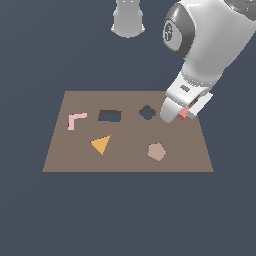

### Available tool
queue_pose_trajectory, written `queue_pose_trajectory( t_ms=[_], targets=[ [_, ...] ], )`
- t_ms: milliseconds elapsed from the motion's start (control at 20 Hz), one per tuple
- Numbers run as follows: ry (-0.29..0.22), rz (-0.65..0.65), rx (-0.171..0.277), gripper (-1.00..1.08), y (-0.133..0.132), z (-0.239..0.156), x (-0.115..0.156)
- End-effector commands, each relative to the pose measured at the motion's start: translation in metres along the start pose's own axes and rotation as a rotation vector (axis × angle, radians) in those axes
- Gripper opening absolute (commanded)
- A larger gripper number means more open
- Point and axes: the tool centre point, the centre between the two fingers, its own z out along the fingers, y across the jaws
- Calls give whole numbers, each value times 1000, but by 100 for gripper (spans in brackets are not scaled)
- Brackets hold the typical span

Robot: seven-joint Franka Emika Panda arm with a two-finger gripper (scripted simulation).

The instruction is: Insert a designated object into the corresponding slot on a board.

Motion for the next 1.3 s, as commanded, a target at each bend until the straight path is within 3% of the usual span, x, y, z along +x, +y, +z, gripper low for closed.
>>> queue_pose_trajectory(
  t_ms=[0,600,1250],
  targets=[
    [1,20,-1,-100,3,0,1],
    [1,289,0,-100,34,-2,15],
    [3,890,1,-100,109,-4,12]
  ],
)
